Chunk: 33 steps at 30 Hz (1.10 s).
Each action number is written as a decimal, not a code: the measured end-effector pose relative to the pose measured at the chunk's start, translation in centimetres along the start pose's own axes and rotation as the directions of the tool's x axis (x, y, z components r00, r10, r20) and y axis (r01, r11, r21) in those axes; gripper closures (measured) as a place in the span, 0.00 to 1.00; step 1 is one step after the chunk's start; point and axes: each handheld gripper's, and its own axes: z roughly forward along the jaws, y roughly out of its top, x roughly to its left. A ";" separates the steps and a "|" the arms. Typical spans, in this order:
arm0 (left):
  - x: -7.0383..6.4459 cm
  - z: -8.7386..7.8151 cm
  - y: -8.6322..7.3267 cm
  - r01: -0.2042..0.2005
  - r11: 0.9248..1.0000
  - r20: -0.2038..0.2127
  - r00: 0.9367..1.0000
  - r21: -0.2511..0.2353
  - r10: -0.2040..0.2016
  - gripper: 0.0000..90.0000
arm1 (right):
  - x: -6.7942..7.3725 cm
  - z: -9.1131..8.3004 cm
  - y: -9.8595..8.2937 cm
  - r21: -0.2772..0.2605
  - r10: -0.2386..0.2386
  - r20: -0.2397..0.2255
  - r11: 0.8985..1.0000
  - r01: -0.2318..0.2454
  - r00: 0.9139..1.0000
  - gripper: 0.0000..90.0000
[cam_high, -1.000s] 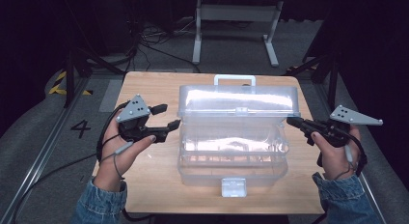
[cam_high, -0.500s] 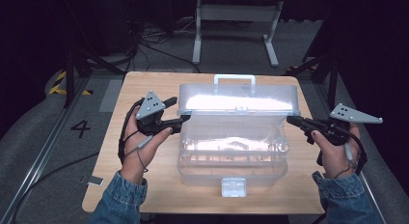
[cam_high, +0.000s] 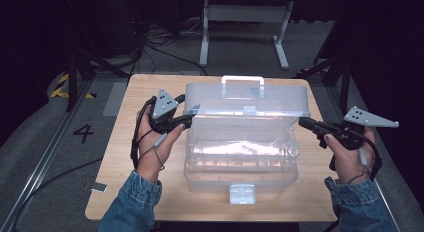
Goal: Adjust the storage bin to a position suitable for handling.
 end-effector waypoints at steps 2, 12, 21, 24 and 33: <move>0.0 0.2 -0.1 0.001 1.000 -0.011 1.000 0.000 -0.001 0.54 | 0.0 -0.1 0.0 -0.004 0.002 0.001 1.000 -0.002 1.000 1.00; 0.2 0.9 -0.1 0.047 0.999 -0.067 0.997 -0.003 -0.047 0.65 | 0.1 -0.6 -0.1 -0.005 -0.016 -0.005 1.000 0.016 1.000 1.00; 0.1 1.3 0.5 0.080 0.997 -0.106 0.991 0.009 -0.079 0.69 | 1.3 -2.7 -0.6 0.024 -0.080 -0.058 0.996 0.081 0.995 1.00; 0.2 1.4 0.6 0.095 0.995 -0.109 0.990 0.010 -0.094 0.70 | 1.9 -3.1 -0.9 0.051 -0.096 -0.099 0.994 0.101 0.990 1.00; 0.0 2.0 1.1 0.120 0.992 -0.150 0.982 0.028 -0.114 0.74 | 4.7 -2.8 -2.7 0.197 -0.177 -0.267 0.952 0.233 0.947 0.89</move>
